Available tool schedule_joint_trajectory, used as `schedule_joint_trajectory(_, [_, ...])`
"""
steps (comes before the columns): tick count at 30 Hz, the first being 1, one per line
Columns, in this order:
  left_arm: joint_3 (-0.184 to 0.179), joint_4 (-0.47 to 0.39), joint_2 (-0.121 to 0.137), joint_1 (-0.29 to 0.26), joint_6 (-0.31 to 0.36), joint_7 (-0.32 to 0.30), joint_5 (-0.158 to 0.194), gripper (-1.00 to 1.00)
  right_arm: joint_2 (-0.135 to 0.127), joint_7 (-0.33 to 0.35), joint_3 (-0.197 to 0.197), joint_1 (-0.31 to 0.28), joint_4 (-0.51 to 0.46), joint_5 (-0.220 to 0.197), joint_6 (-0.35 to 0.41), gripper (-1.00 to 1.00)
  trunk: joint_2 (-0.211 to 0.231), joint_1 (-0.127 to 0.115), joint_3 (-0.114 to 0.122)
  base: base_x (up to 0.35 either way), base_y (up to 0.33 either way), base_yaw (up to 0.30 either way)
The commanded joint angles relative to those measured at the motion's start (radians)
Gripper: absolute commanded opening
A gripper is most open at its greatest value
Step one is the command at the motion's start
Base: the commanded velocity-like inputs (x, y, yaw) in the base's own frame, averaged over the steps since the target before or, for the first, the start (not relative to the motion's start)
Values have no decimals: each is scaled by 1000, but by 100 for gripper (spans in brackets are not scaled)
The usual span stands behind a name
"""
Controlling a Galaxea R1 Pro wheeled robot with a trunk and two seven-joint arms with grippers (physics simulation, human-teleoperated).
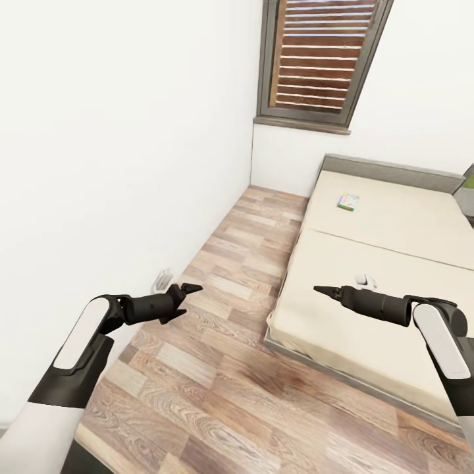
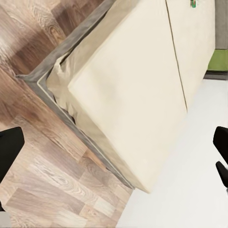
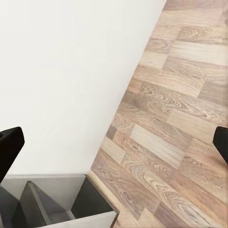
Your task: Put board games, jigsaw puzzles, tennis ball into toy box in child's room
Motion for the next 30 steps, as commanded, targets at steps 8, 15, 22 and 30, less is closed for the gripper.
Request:
schedule_joint_trajectory(8, [6,-1,1,0,-1,12,10,100,4,-1,-1,-1,-1,10,4,100,-2,1,11,0,0,0])
schedule_joint_trajectory(15, [7,-1,1,1,-1,12,10,100,5,-4,-1,0,-1,10,4,100,-2,1,23,3,0,0])
schedule_joint_trajectory(22, [8,-1,2,5,-1,12,10,100,6,-4,-1,1,-3,9,4,100,-2,1,34,77,0,0])
schedule_joint_trajectory(30, [9,-1,2,9,-1,12,10,100,11,-4,-3,3,-20,9,4,100,-2,1,47,226,0,0])
